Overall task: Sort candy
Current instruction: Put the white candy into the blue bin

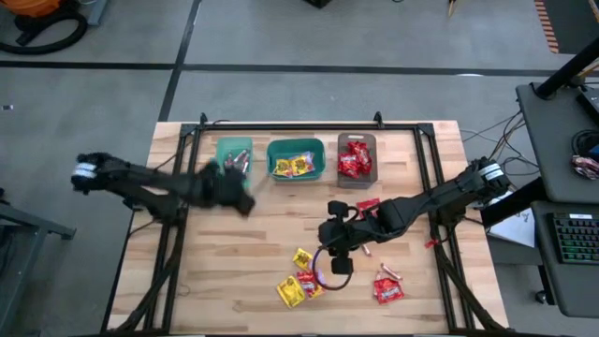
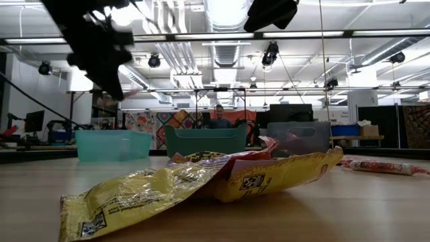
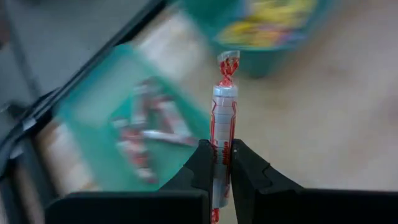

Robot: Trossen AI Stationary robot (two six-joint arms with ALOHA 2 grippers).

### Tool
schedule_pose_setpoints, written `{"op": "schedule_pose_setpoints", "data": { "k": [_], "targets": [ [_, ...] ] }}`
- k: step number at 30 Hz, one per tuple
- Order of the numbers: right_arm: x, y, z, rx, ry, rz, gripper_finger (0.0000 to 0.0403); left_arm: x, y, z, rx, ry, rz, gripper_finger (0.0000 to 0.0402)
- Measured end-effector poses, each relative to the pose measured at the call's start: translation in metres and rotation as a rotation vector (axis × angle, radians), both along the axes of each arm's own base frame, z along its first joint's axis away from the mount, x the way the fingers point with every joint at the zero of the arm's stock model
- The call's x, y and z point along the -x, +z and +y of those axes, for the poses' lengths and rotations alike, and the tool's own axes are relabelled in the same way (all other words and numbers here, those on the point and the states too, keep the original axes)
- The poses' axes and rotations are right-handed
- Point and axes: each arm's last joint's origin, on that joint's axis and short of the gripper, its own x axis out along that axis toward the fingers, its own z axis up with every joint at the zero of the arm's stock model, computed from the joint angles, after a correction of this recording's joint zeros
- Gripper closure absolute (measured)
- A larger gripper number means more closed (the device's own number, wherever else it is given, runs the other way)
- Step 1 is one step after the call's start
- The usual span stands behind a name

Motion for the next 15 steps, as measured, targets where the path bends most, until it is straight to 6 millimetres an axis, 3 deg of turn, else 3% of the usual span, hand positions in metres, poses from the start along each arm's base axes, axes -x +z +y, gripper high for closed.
{"op": "schedule_pose_setpoints", "data": {
  "k": [4,7,10,15],
  "targets": [
    [0.0,0.0,0.0,0.009,-0.008,-0.004,0.0266,0.013,-0.012,0.073,0.119,0.139,0.052,0.0389],
    [0.0,0.0,0.0,0.007,-0.011,-0.004,0.0264,0.03,-0.027,0.11,0.242,0.203,0.02,0.0361],
    [0.0,0.0,0.0,0.006,-0.014,0.001,0.0264,0.044,-0.038,0.128,0.274,0.239,0.01,0.0323],
    [0.006,-0.005,-0.003,0.002,-0.055,0.082,0.0266,0.05,-0.043,0.127,0.253,0.195,0.029,0.0265]
  ]
}}
